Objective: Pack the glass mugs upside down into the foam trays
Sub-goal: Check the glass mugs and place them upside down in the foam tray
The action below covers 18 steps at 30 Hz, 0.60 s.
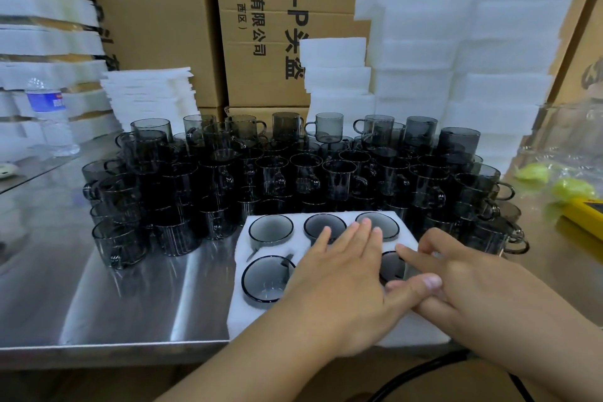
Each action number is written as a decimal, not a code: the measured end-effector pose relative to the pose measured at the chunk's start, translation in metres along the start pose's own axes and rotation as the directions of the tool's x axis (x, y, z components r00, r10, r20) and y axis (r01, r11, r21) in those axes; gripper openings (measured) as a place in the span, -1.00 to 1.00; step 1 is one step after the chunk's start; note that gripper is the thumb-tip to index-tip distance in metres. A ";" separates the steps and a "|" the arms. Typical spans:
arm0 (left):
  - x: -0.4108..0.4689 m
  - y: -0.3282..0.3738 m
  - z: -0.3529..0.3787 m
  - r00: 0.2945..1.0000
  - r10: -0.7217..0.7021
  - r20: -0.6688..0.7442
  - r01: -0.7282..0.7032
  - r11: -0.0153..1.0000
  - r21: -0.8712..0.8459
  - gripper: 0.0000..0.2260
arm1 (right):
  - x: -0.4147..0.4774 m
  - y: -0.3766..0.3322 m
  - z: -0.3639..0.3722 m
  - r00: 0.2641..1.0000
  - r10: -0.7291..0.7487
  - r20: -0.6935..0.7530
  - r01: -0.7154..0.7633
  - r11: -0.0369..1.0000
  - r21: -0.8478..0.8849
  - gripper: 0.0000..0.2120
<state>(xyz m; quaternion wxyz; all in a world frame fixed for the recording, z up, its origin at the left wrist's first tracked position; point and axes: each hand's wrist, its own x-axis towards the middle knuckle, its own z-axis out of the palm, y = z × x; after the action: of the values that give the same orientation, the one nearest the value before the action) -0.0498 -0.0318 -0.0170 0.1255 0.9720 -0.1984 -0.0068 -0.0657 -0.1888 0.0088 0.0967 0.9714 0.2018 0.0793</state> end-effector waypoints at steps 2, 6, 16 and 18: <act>0.000 0.003 0.003 0.998 -0.051 -0.042 0.052 0.999 0.007 0.05 | -0.001 -0.001 0.001 1.000 0.028 -0.012 -0.028 0.999 0.025 -0.54; -0.001 0.002 0.001 1.000 -0.010 0.006 0.009 1.000 0.009 0.01 | 0.000 0.000 0.001 1.000 0.015 -0.017 -0.014 0.999 0.046 -0.60; -0.003 -0.011 -0.007 0.997 0.070 -0.030 -0.074 0.977 -0.200 -0.13 | 0.001 0.010 0.011 0.999 0.017 -0.036 0.001 0.894 0.449 -0.42; -0.011 -0.019 -0.015 0.992 0.008 -0.130 -0.069 0.877 -0.476 -0.19 | -0.004 0.012 0.014 0.999 0.041 0.012 -0.040 0.783 0.621 -0.40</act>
<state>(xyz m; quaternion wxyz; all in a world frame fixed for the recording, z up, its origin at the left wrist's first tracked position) -0.0519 -0.0066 -0.0078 0.3744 0.9050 -0.2018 0.0070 -0.0625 -0.2039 -0.0025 -0.2300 0.9532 0.1958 0.0115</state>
